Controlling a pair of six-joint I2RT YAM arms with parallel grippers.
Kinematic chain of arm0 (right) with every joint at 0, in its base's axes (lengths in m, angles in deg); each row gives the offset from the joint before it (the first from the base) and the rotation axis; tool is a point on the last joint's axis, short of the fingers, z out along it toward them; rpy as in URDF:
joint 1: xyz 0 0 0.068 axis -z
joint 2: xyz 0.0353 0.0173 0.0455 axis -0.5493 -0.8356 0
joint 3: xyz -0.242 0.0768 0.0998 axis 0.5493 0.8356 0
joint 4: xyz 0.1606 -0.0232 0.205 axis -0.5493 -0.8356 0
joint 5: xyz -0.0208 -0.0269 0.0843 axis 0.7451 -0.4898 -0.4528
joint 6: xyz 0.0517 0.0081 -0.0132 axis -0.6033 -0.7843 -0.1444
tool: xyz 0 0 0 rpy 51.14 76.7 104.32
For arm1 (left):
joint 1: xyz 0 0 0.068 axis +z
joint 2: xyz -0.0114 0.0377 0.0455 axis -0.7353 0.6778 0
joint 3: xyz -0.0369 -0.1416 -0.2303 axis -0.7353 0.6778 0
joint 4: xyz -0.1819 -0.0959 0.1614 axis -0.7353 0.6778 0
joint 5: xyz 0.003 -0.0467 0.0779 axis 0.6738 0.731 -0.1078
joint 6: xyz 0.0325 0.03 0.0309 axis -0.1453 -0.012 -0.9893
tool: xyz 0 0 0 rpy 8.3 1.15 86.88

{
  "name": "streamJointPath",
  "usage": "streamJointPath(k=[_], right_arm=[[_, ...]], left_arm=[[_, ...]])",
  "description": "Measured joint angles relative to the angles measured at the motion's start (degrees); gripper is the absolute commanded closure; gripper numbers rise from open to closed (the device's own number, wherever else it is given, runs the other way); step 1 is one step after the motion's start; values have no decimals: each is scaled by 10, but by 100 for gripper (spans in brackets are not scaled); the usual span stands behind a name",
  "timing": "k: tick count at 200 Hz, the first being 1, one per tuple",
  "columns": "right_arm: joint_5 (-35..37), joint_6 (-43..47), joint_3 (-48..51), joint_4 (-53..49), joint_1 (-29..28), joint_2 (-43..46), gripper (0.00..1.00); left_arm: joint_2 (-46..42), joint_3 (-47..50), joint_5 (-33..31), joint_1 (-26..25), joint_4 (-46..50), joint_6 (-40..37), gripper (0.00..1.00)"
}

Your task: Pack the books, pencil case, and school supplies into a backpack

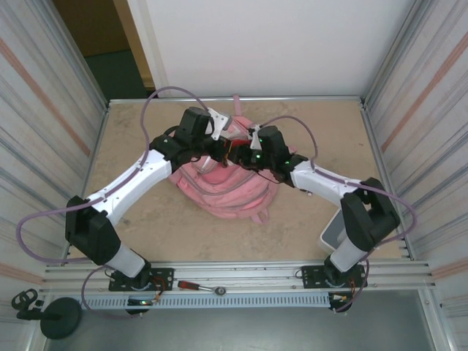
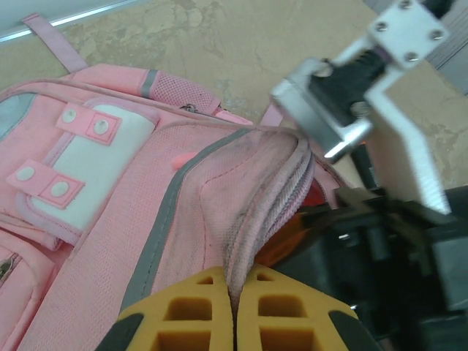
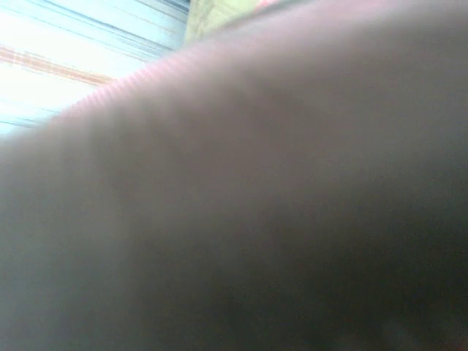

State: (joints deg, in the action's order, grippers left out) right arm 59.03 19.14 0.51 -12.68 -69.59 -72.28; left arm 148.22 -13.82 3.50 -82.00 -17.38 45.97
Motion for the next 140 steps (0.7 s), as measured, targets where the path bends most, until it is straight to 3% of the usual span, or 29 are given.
streamJointPath(k=[15,29,61,96,119,140], right_arm=[[11,-15,-11,10,-2,-19,50],[10,-21,-8,14,3,-23,44],[10,16,24,-6,7,17,39],[40,103,84,-93,18,162,35],[98,157,117,-171,79,249,31],[155,194,131,-239,156,266,31]], left_arm=[[0,-3,-2,9,1,3,100],[0,-3,-1,11,2,5,100],[-1,1,12,15,-2,12,100],[-9,32,24,23,-33,21,100],[-18,54,32,23,-55,29,100],[-23,74,36,23,-67,31,100]])
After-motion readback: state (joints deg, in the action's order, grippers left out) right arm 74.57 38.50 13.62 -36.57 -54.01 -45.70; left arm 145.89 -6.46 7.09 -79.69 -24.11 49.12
